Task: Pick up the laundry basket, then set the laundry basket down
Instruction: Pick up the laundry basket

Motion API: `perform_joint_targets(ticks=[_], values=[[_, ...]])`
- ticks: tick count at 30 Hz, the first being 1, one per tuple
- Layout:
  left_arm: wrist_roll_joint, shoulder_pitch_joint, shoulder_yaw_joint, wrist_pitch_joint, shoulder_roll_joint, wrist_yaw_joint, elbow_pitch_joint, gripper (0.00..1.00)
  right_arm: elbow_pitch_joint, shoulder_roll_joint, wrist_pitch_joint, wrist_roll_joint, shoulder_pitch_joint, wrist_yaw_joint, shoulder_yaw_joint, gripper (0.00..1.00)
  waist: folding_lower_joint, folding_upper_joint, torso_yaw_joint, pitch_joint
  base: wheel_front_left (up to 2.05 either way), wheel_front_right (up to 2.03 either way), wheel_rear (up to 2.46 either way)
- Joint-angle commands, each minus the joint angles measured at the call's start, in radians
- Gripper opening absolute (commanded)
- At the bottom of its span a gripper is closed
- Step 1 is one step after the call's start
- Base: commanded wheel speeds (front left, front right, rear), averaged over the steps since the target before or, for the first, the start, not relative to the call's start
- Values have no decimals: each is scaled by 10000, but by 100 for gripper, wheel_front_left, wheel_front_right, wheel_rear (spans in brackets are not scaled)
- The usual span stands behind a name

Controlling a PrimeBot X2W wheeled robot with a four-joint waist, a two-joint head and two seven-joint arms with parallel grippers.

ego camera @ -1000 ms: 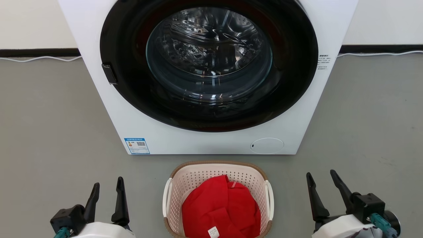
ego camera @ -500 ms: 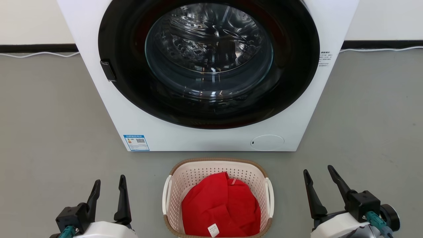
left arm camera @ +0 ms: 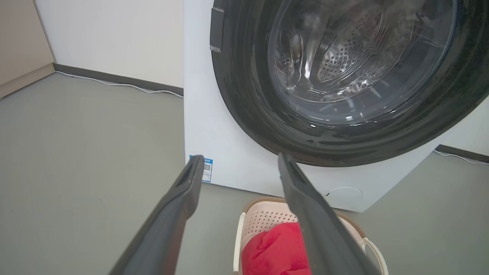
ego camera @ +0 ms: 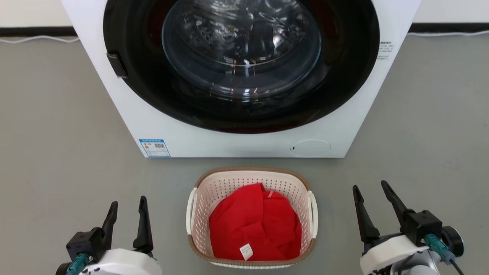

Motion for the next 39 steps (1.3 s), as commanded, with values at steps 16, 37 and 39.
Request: perform_joint_targets(ticks=[16, 37, 39], values=[[155, -1579, -51, -105, 104, -325, 937, 100, 602, -54, -137, 185, -1357, 63, 344, 100, 0, 0, 67, 1264, 0, 0, 0], [44, -5004, -714, -105, 104, -855, 4911, 100, 3868, -53, -138, 361, -4156, 63, 681, 100, 0, 0, 96, 4127, 0, 0, 0], [78, -5187, -729, -105, 104, -848, 5133, 100, 4000, -53, -138, 309, -4298, 63, 686, 100, 0, 0, 108, 4240, 0, 0, 0]])
